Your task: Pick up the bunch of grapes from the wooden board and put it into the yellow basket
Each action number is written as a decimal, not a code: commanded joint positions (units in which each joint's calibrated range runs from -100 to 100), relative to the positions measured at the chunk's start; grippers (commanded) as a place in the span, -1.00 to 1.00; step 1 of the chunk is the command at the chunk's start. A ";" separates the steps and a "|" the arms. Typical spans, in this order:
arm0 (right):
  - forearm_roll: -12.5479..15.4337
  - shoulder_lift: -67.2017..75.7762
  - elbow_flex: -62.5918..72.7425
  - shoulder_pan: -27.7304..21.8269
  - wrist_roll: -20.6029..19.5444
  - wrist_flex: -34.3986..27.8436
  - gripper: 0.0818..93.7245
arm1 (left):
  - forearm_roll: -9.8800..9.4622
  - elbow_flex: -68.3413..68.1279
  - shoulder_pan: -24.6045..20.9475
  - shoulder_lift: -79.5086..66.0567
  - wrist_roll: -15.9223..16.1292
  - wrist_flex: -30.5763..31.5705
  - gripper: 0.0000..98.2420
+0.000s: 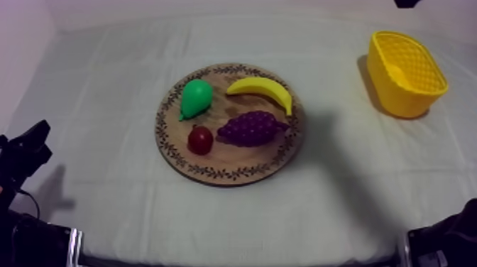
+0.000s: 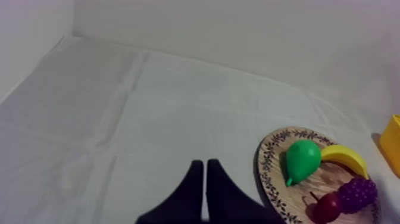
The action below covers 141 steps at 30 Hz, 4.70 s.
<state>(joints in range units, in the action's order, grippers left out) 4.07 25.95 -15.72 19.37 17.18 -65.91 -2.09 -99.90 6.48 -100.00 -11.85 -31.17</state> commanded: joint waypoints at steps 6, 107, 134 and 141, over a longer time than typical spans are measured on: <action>0.77 -10.02 11.06 2.53 1.64 -11.15 -0.98 | -0.04 0.02 0.00 0.00 0.00 0.05 -1.00; -0.64 -63.23 21.41 11.24 8.19 -18.83 0.47 | -0.04 0.02 0.00 0.00 0.00 0.05 -1.00; -1.02 -60.78 20.94 10.91 7.08 -15.96 -0.31 | -0.04 0.02 0.00 0.00 0.00 0.05 -1.00; -1.37 -50.38 17.36 9.87 6.89 -16.19 -0.29 | -0.04 0.02 0.00 0.00 0.00 0.05 -1.00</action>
<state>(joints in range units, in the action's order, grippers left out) 2.91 -27.90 2.12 29.48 24.18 -82.30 -2.09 -99.90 6.48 -100.00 -11.85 -31.17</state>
